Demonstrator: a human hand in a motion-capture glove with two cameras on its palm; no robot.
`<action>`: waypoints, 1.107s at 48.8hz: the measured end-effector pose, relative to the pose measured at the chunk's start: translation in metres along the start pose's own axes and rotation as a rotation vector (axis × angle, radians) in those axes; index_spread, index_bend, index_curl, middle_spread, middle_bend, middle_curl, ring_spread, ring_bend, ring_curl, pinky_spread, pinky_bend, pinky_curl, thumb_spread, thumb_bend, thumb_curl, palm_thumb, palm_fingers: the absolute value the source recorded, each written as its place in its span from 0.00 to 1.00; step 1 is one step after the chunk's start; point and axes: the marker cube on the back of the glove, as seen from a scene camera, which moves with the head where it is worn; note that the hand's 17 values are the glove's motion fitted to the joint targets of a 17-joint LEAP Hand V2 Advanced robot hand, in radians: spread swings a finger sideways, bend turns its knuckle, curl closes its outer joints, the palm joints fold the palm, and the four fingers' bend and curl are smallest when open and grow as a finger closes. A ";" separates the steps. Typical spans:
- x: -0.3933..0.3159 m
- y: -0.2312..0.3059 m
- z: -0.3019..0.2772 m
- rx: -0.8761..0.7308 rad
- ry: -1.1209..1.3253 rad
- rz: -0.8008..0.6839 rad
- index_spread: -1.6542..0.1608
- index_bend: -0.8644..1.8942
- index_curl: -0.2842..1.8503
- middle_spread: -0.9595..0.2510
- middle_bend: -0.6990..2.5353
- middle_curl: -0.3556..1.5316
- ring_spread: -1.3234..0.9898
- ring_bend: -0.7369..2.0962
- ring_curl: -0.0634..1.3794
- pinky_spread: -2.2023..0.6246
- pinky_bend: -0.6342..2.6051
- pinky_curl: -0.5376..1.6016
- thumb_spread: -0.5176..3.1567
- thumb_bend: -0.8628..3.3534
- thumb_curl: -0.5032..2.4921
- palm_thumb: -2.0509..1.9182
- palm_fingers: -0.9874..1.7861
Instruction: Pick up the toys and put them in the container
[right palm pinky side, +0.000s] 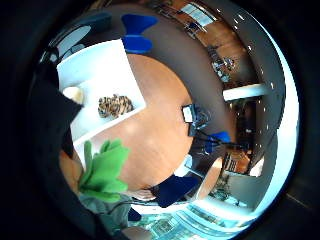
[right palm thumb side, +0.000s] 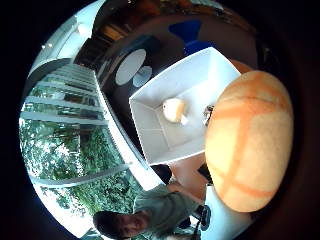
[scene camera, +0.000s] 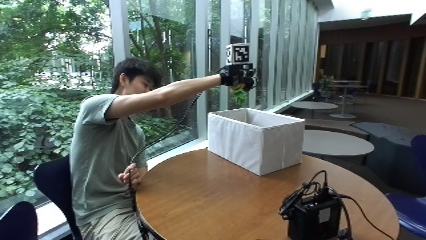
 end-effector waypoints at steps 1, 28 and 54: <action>-0.003 -0.002 0.001 0.004 -0.003 0.003 0.67 0.56 0.61 0.47 0.51 0.72 0.36 0.69 0.58 0.65 0.55 0.49 0.22 0.22 0.59 0.69 0.64; -0.072 -0.036 0.030 0.081 0.045 -0.048 0.67 0.43 0.65 0.47 0.46 0.71 0.37 0.69 0.59 0.65 0.60 0.51 0.24 0.20 0.59 0.68 0.51; -0.037 0.003 0.026 0.084 -0.024 -0.094 0.79 0.35 0.39 0.65 0.31 0.55 0.45 0.55 0.46 0.76 0.53 0.43 0.47 0.19 0.38 0.50 0.33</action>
